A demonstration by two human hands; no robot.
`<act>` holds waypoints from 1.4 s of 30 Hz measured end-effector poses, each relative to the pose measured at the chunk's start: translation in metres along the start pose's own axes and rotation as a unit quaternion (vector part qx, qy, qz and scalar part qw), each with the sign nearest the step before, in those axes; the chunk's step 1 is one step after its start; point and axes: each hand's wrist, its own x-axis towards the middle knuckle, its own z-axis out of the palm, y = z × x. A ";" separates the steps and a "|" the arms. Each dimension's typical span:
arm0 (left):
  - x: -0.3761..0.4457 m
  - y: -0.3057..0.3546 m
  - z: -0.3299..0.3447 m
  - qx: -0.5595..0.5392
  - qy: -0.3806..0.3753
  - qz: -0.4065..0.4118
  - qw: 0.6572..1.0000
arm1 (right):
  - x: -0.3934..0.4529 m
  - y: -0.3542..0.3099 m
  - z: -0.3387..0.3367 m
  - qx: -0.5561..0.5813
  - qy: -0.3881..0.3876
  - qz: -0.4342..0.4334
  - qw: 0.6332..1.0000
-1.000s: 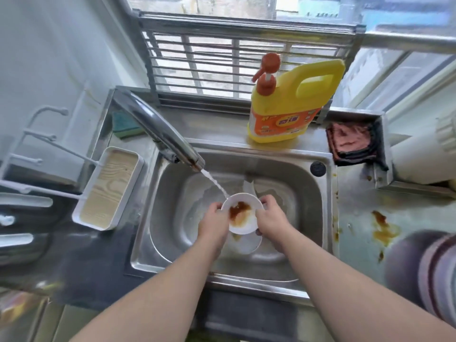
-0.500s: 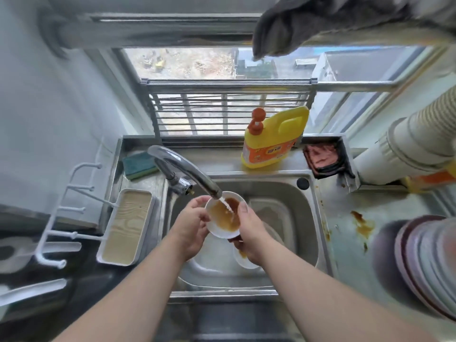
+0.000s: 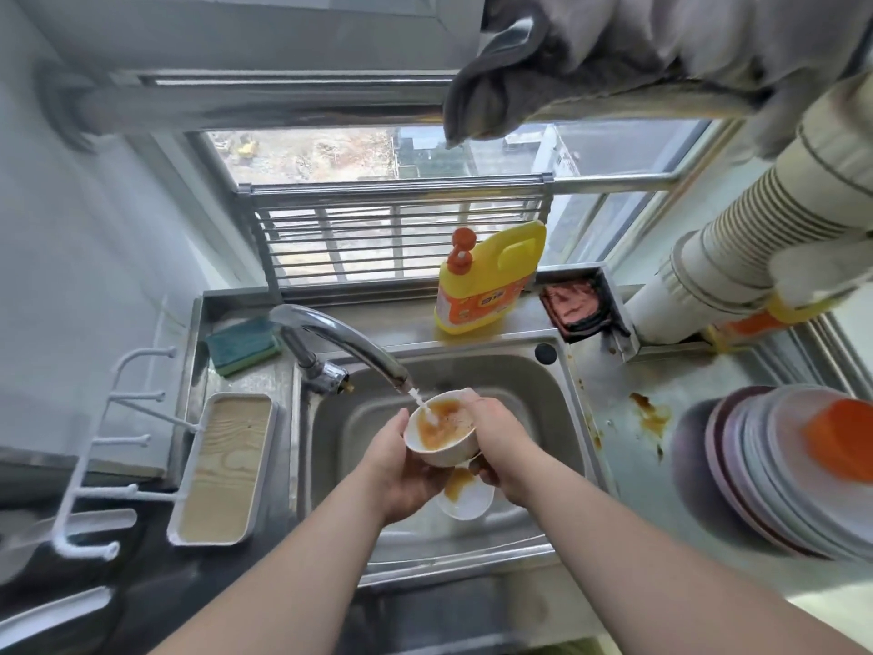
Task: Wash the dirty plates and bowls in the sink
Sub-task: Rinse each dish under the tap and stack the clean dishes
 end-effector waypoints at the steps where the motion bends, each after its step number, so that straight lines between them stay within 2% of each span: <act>1: 0.000 0.000 -0.002 0.012 0.007 0.001 1.000 | 0.001 0.002 0.000 0.020 -0.004 0.040 0.999; 4: 0.000 0.005 -0.010 0.085 0.031 0.041 0.995 | 0.010 0.011 0.006 0.051 -0.001 0.088 0.995; 6: -0.004 0.014 -0.016 0.117 0.047 0.081 0.989 | 0.015 0.012 0.015 0.057 0.002 0.069 0.996; 8: -0.009 0.026 -0.022 0.131 0.053 0.115 0.983 | 0.022 0.012 0.023 0.041 0.018 0.011 0.999; 9: -0.010 0.031 -0.027 0.142 0.057 0.127 0.980 | 0.025 0.011 0.025 0.014 0.025 -0.034 0.999; 11: -0.009 0.038 -0.037 0.168 0.089 0.139 0.972 | 0.031 0.009 0.026 -0.113 0.044 -0.108 0.987; 14: -0.004 0.042 -0.050 0.176 0.144 0.133 0.965 | 0.030 0.004 0.026 -0.347 0.056 -0.122 0.928; 20: 0.009 0.033 -0.055 0.167 0.175 0.125 0.962 | 0.029 0.003 0.021 -0.403 0.164 -0.140 0.889; 22: 0.013 0.030 -0.049 0.171 0.180 0.120 0.961 | 0.030 0.004 0.015 -0.364 0.166 -0.164 0.902; 24: 0.015 0.027 -0.041 0.172 0.181 0.109 0.962 | 0.038 0.008 0.012 -0.270 0.149 -0.158 0.938; 27: 0.020 0.024 -0.027 0.165 0.156 0.100 0.969 | 0.049 0.014 0.016 -0.049 0.091 -0.090 0.991; 30: 0.018 0.025 -0.015 0.152 0.105 0.106 0.977 | 0.050 0.015 0.022 0.112 0.053 -0.008 0.992; 34: 0.013 0.027 -0.007 0.164 0.084 0.150 0.971 | 0.054 0.022 0.031 0.178 0.018 0.081 0.981; 38: 0.009 0.026 -0.012 0.222 0.045 0.210 0.951 | 0.050 0.025 0.037 0.180 -0.010 0.118 0.976; 42: 0.005 0.021 -0.015 0.257 0.081 0.178 0.946 | 0.036 0.028 0.025 0.139 -0.050 0.162 0.976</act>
